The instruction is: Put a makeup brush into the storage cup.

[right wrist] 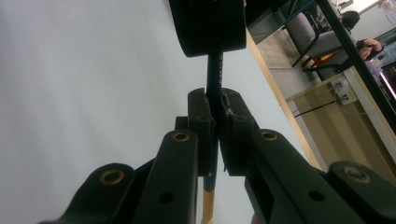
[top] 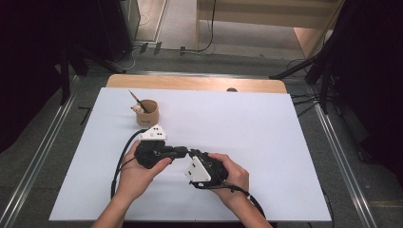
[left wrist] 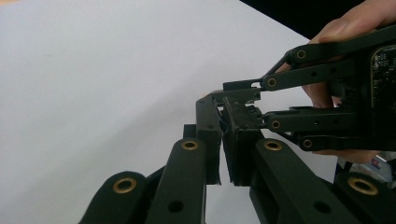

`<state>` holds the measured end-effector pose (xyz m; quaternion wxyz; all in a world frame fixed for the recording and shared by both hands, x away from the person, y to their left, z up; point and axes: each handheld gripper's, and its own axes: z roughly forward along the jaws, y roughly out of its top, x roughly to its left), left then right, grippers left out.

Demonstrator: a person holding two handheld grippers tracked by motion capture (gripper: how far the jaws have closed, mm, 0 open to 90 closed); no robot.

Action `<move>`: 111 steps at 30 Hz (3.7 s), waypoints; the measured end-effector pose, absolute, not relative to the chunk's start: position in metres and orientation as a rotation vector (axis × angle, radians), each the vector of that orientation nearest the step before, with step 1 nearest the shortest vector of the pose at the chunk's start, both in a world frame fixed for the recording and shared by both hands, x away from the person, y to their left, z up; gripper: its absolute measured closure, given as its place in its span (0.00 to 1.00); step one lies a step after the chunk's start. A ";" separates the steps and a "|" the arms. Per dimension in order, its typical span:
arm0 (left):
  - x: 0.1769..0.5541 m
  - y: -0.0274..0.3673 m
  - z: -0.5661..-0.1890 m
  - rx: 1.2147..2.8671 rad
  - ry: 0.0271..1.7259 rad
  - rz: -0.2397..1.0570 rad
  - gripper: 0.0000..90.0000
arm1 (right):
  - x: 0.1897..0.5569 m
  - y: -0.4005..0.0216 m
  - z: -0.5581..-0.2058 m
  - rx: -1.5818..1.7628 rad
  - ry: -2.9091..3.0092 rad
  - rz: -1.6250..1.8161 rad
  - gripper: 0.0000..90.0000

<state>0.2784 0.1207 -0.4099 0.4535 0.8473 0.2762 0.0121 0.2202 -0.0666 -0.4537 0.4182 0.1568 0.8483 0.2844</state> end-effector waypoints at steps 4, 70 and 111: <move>0.278 0.121 -0.409 2.089 0.676 0.033 0.96 | 0.221 -0.068 -0.453 0.392 2.130 0.731 0.95; 0.248 0.118 -0.429 1.668 0.610 0.335 0.96 | 0.251 -0.152 -0.470 2.025 1.383 2.121 0.27; 0.249 0.099 -0.432 1.812 0.519 0.193 0.57 | 0.243 -0.165 -0.444 1.577 1.515 2.119 0.95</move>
